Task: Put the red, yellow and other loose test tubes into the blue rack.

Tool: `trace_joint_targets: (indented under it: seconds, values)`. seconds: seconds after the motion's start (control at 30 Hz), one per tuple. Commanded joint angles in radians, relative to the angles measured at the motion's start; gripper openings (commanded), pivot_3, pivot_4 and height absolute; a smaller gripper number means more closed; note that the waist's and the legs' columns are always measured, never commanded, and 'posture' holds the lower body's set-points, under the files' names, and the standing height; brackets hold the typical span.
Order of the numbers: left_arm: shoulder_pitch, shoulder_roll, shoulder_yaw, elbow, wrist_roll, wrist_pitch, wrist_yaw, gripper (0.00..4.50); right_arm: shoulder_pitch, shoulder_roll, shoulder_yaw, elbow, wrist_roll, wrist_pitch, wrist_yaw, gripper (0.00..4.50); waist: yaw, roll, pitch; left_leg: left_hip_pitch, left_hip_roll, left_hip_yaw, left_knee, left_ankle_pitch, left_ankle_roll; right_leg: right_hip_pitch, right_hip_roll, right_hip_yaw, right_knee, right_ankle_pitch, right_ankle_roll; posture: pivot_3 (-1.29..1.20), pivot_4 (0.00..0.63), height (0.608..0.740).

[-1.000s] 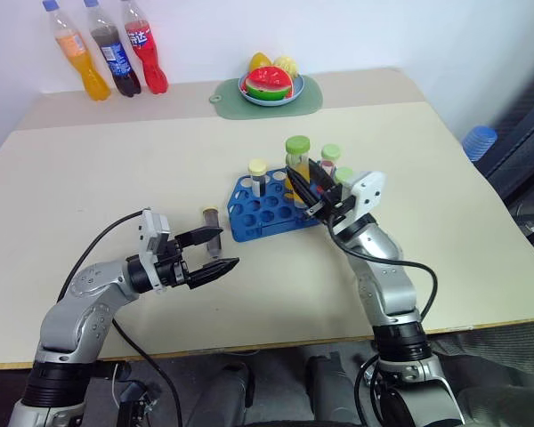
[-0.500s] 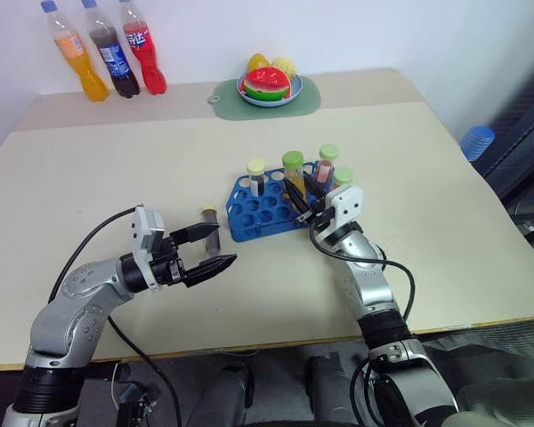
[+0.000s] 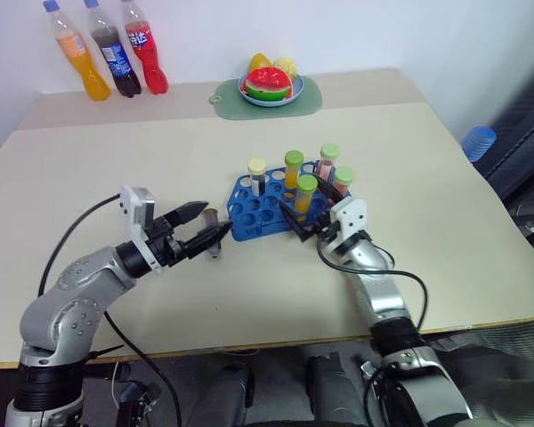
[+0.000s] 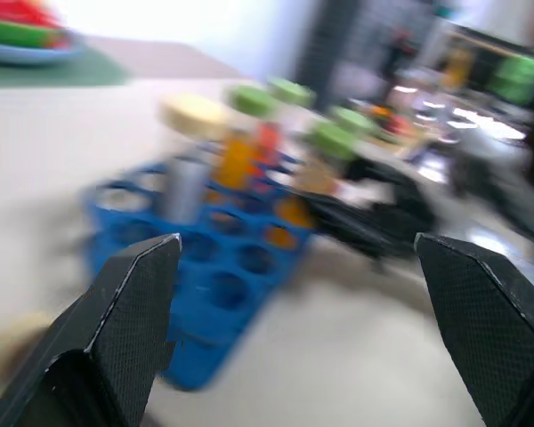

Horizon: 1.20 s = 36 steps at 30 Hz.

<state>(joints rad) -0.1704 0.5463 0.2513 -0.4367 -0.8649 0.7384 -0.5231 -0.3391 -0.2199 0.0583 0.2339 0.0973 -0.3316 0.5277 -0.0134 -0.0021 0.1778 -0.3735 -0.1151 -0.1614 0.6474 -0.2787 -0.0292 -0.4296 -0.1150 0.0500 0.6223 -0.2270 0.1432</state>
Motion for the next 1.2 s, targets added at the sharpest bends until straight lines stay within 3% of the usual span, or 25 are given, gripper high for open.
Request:
trace_joint_targets:
  seconds: [0.03, 0.13, 0.23, 0.33, 0.53, 0.8, 1.0, 1.2]
  values:
    - [-0.061, 0.016, 0.063, -0.063, -0.105, 0.218, 0.272, 4.37, 0.072, -0.08, 0.003, -0.211, 0.047, 0.123, 0.068, 4.44, 0.0, 0.0, 0.0, 0.0, 0.0, 0.0, 0.0, 0.0, 0.0, 0.0, 0.0, 0.0, 0.0, 0.0, 0.0, 0.0, 0.15, 0.74]
    - [-0.249, 0.014, 0.118, 0.033, -0.246, 0.632, 0.555, 4.37, 0.213, -0.244, -0.027, -0.421, 0.126, 0.264, 0.186, 4.44, 0.009, -0.001, 0.0, 0.0, 0.0, -0.002, 0.0, -0.001, 0.003, 0.0, 0.0, 0.0, 0.001, 0.0, 0.0, 0.0, 0.15, 0.74]
    - [-0.392, -0.033, 0.19, 0.153, -0.367, 0.812, 0.726, 4.37, 0.296, -0.356, -0.06, -0.546, 0.193, 0.353, 0.251, 4.44, 0.016, -0.002, 0.0, 0.0, -0.001, -0.003, 0.002, -0.002, 0.003, 0.002, 0.0, -0.001, 0.002, -0.001, 0.001, 0.0, 0.15, 0.74]
    - [-0.476, -0.019, 0.181, 0.295, -0.493, 0.876, 0.896, 4.37, 0.36, -0.454, -0.118, -0.643, 0.283, 0.427, 0.322, 4.44, 0.007, -0.002, 0.0, 0.001, -0.001, -0.002, 0.002, -0.001, 0.003, 0.001, 0.0, -0.001, 0.003, -0.001, 0.001, 0.0, 0.15, 0.74]
    - [-0.593, -0.021, 0.092, 0.563, -0.73, 0.827, 1.274, 4.37, 0.375, -0.534, -0.183, -0.691, 0.347, 0.497, 0.371, 4.44, 0.008, -0.006, -0.001, 0.001, -0.001, -0.003, 0.002, 0.0, 0.0, 0.001, 0.0, 0.0, 0.003, -0.001, 0.001, 0.0, 0.15, 0.74]
    - [-0.612, -0.031, -0.143, 0.638, -1.089, 0.531, 1.728, 4.37, 0.338, -0.539, -0.191, -0.711, 0.357, 0.529, 0.377, 4.44, 0.03, -0.007, -0.001, 0.0, -0.002, -0.002, 0.003, 0.002, -0.004, 0.001, -0.003, 0.0, 0.003, -0.001, 0.001, 0.0, 0.15, 0.74]
    - [-0.639, -0.076, -0.222, 0.698, -1.107, 0.43, 1.847, 4.37, 0.355, -0.61, -0.221, -0.745, 0.4, 0.56, 0.458, 4.44, 0.032, -0.008, -0.001, 0.0, -0.003, -0.002, 0.003, 0.002, -0.004, 0.001, -0.003, 0.0, 0.003, -0.001, 0.001, 0.0, 0.15, 0.74]
    - [-0.688, -0.112, -0.246, 0.814, -1.047, 0.407, 1.828, 4.37, 0.372, -0.64, -0.257, -0.752, 0.417, 0.584, 0.477, 4.44, 0.039, -0.008, -0.001, 0.0, -0.003, -0.001, 0.003, 0.002, -0.004, 0.001, -0.003, 0.0, 0.003, -0.001, 0.001, 0.0, 0.15, 0.74]
